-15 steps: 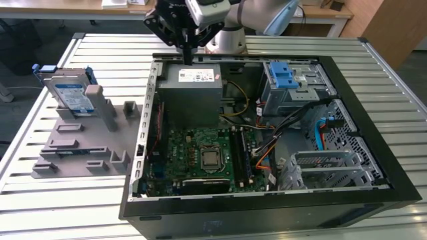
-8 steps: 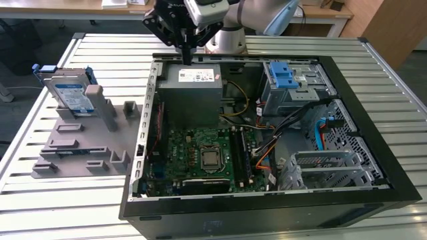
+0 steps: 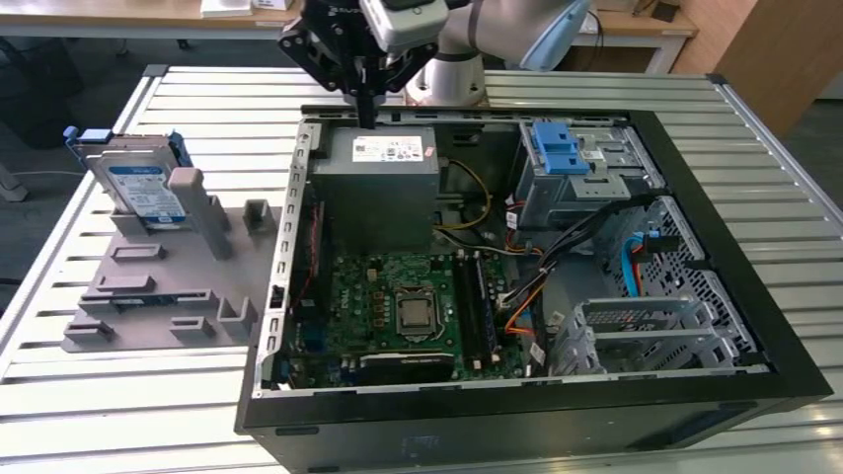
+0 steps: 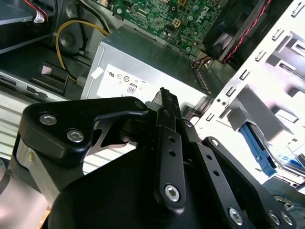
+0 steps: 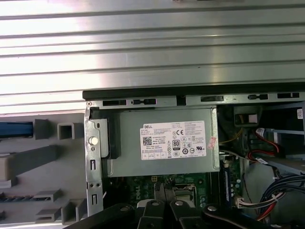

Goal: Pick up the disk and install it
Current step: 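Reach for the disk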

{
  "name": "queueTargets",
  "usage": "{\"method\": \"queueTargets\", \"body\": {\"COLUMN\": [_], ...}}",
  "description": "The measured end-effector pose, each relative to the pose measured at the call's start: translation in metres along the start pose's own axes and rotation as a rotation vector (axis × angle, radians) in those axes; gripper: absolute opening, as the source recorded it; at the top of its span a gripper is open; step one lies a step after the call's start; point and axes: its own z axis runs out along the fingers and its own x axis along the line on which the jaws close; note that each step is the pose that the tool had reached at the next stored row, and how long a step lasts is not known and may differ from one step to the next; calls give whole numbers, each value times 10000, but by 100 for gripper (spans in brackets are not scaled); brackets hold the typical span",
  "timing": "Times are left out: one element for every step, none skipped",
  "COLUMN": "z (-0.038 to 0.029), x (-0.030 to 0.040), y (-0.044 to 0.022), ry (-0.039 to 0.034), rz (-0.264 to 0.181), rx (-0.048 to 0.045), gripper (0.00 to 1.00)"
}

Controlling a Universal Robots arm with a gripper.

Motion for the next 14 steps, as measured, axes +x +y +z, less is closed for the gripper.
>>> {"method": "queueTargets", "body": {"z": [0, 0, 0, 0, 0, 0, 0, 0, 0, -1, 0, 0, -1, 0], "x": [4, 8, 12, 16, 20, 24, 28, 33, 37, 41, 46, 51, 55, 60], "y": [0, -1, -1, -1, -2, -2, -2, -2, -3, -3, -4, -4, -4, -5], "ry": [-1, -1, 0, 0, 0, -1, -1, -1, 0, 0, 0, -1, -1, -1], "rz": [0, -1, -1, -1, -1, -1, -1, -1, -1, -1, -1, -1, -1, -1], "rx": [-1, -1, -1, -1, 0, 0, -1, -1, -1, 0, -1, -1, -1, -1], "gripper": [11, 11, 11, 11, 11, 11, 11, 11, 11, 11, 11, 11, 11, 11]}}
